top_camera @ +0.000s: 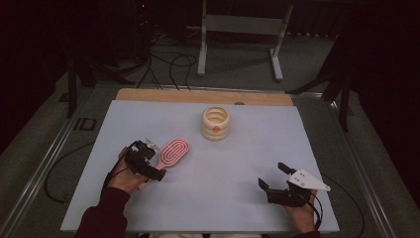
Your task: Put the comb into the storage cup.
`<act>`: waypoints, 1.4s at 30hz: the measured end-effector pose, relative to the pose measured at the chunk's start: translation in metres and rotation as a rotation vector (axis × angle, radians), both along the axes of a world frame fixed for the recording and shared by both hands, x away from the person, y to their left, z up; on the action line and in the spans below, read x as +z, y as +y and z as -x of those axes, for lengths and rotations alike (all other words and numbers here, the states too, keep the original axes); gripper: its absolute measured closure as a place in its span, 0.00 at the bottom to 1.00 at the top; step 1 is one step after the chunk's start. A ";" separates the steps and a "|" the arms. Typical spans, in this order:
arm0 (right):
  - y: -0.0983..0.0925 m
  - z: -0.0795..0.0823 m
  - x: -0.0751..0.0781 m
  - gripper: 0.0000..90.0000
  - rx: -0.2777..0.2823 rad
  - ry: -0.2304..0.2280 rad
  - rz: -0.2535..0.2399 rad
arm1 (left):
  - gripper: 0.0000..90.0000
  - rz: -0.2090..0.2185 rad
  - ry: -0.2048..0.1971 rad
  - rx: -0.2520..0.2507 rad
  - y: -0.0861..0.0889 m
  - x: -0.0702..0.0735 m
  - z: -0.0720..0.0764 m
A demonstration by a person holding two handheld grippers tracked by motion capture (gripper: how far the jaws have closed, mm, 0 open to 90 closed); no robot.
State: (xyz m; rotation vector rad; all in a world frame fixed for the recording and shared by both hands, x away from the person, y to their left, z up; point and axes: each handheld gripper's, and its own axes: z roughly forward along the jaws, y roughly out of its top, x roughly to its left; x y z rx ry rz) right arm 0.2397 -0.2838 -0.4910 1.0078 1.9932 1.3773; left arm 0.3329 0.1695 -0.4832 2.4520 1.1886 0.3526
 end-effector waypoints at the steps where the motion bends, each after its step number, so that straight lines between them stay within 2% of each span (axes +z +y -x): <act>1: 0.000 0.000 0.000 0.09 0.001 -0.002 0.003 | 0.01 -0.001 0.004 -0.003 0.000 0.000 -0.001; 12: 0.000 0.000 0.000 0.09 0.001 0.000 0.004 | 0.02 -0.009 0.030 -0.009 -0.007 -0.009 -0.007; 22: 0.000 -0.001 -0.001 0.09 0.000 0.000 0.007 | 0.05 -0.014 0.084 -0.015 -0.012 -0.013 -0.011; 25: 0.000 -0.001 -0.001 0.09 -0.001 0.002 0.008 | 0.10 -0.029 0.094 -0.013 -0.013 -0.014 -0.011; 26: 0.000 -0.001 -0.001 0.09 -0.001 0.002 0.008 | 0.10 -0.046 0.101 -0.002 -0.014 -0.016 -0.011; 27: 0.000 -0.001 -0.001 0.09 -0.001 0.006 0.006 | 0.18 -0.049 0.107 -0.002 -0.014 -0.016 -0.011; 29: 0.000 -0.001 -0.001 0.09 -0.003 0.006 0.008 | 0.21 -0.041 0.118 -0.009 -0.013 -0.016 -0.012; 31: 0.000 -0.001 -0.001 0.09 -0.002 0.007 0.006 | 0.31 -0.021 0.131 -0.016 -0.013 -0.015 -0.013; 33: 0.001 -0.001 -0.001 0.09 -0.003 0.008 0.006 | 0.41 -0.020 0.138 -0.027 -0.013 -0.013 -0.013; 39: 0.001 -0.001 -0.001 0.09 -0.003 0.010 0.007 | 0.56 -0.042 0.171 -0.023 -0.014 -0.010 -0.019; 42: 0.000 -0.001 -0.001 0.09 -0.003 0.009 0.008 | 0.61 -0.056 0.183 -0.037 -0.016 -0.009 -0.020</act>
